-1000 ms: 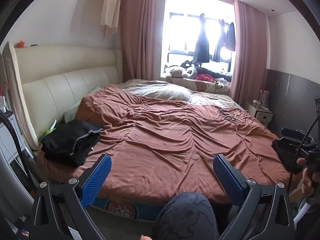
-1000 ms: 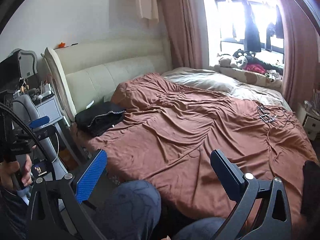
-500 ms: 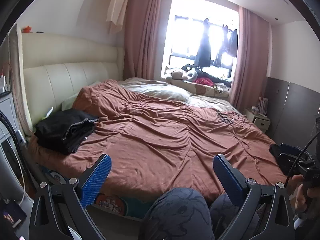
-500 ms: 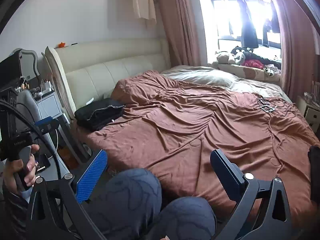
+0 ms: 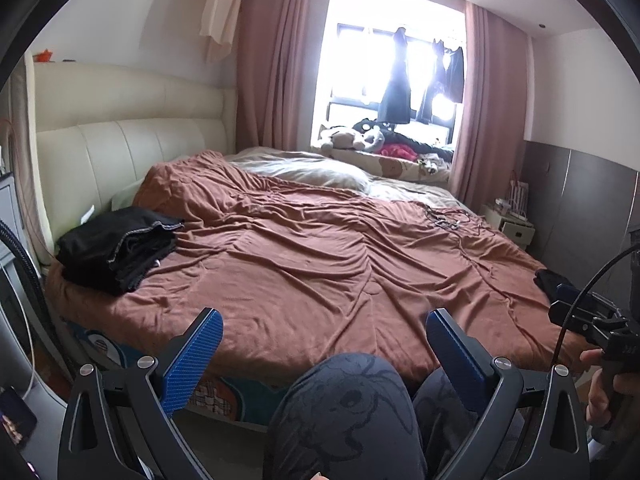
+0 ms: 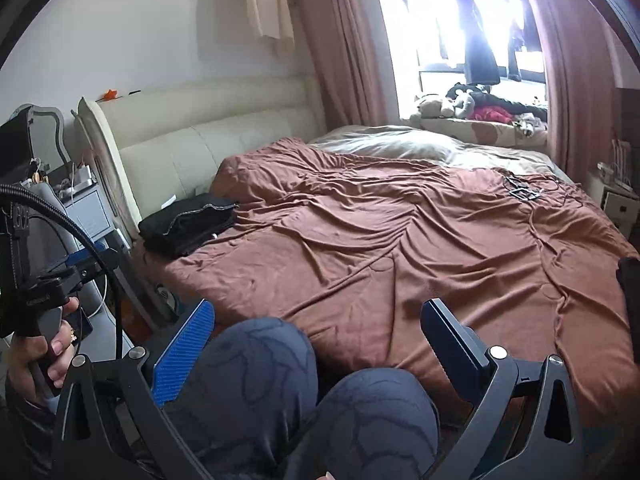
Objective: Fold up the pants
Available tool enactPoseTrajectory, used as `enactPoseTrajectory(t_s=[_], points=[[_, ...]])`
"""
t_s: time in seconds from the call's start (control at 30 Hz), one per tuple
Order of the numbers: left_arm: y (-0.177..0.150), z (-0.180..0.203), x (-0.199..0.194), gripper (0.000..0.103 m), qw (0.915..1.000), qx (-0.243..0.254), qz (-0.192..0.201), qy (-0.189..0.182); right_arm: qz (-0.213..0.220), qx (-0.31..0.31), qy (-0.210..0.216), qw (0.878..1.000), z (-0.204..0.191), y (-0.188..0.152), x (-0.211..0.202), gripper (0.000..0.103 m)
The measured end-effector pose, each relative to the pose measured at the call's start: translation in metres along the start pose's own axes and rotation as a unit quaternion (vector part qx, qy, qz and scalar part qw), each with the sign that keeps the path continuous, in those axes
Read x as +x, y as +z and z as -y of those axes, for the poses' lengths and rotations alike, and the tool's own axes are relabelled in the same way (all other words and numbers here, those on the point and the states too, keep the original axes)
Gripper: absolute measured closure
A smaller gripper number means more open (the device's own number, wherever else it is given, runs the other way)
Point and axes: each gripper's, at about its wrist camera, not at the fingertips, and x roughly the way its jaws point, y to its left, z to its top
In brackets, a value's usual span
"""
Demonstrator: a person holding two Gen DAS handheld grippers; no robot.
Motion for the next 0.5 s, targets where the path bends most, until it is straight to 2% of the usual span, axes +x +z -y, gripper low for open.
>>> enactPoseTrajectory(t_s=[0.5], points=[[-0.0008,0.0004,-0.0067,0.0,1.0,-0.005,0.003,0.005,0.0,0.005,0.004,1.0,0.0041,-0.0019,-0.0066,0.0]])
